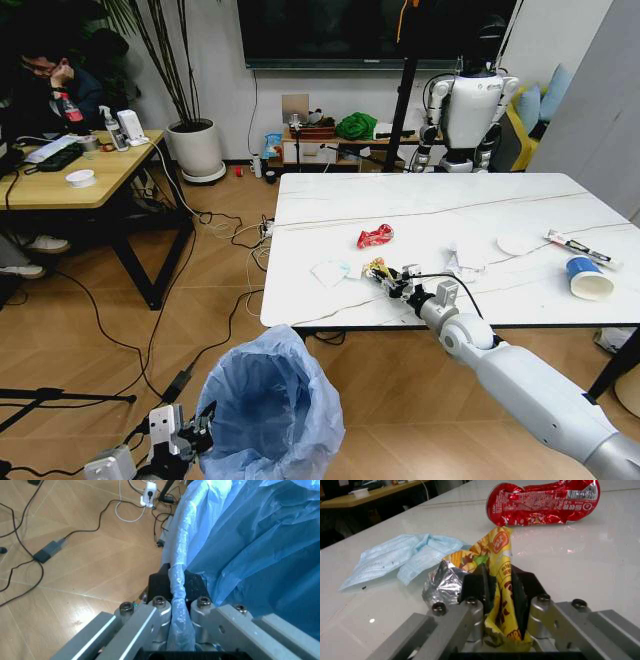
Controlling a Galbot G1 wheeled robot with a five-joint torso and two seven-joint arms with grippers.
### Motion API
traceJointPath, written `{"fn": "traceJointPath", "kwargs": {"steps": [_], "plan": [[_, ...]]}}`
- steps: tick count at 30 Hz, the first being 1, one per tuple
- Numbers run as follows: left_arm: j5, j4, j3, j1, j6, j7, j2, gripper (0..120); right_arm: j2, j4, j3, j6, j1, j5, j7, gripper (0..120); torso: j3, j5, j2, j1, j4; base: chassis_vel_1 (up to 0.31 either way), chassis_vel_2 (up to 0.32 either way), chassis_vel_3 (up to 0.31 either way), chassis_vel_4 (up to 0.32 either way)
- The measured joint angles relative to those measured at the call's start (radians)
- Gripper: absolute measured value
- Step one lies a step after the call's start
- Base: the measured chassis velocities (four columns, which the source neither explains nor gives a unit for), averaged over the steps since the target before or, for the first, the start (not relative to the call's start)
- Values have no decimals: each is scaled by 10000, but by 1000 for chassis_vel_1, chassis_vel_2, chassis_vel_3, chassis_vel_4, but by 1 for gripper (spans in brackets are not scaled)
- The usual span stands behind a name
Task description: Pick up the trash bin and place the trash from the table into it.
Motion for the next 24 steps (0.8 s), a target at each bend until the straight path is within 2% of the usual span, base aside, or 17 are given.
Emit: {"fn": "traceJointPath", "kwargs": {"steps": [2, 3, 11, 14, 19, 20, 21, 24], "plan": [[-20, 11, 0, -23, 17, -12, 6, 0, -11, -23, 26, 7, -34, -19, -28, 1, 0, 0, 0, 0, 1, 0, 0, 0, 0], [-32, 16, 2, -39, 28, -20, 9, 0, -29, -36, 60, 11, -62, -38, -59, 0, 0, 0, 0, 0, 1, 0, 0, 0, 0], [-102, 34, 118, -136, 92, -119, 11, 0, -249, 128, 504, 9, -334, -53, -107, 0, 1, 2, -1, 0, 1, 0, 0, 0, 0], [-156, 35, 240, -178, 128, -193, 35, 0, -506, 619, 1276, -17, -860, 20, -85, 0, 1, 3, -2, 0, 1, 0, 0, 0, 0], [-496, -11, 631, -222, 309, -409, 141, 0, -1324, 2196, 2869, -41, -2063, 200, -46, 0, 1, 4, -2, 0, -3, 0, 0, 0, 0], [-496, -11, 631, -222, 309, -409, 141, 0, -1324, 2196, 2869, -41, -2063, 200, -46, 0, 1, 4, -2, 0, -3, 0, 0, 0, 0], [-599, -22, 810, -279, 388, -461, 198, 0, -1773, 3100, 3548, -30, -2578, 280, -159, 0, 0, -1, -1, 0, -3, 0, 0, 0, 0], [-620, 80, 1088, -511, 436, -487, 316, 0, -2569, 4579, 4500, 81, -3440, 421, -507, 0, -1, -3, -1, -1, -1, 0, 0, 0, 0]]}}
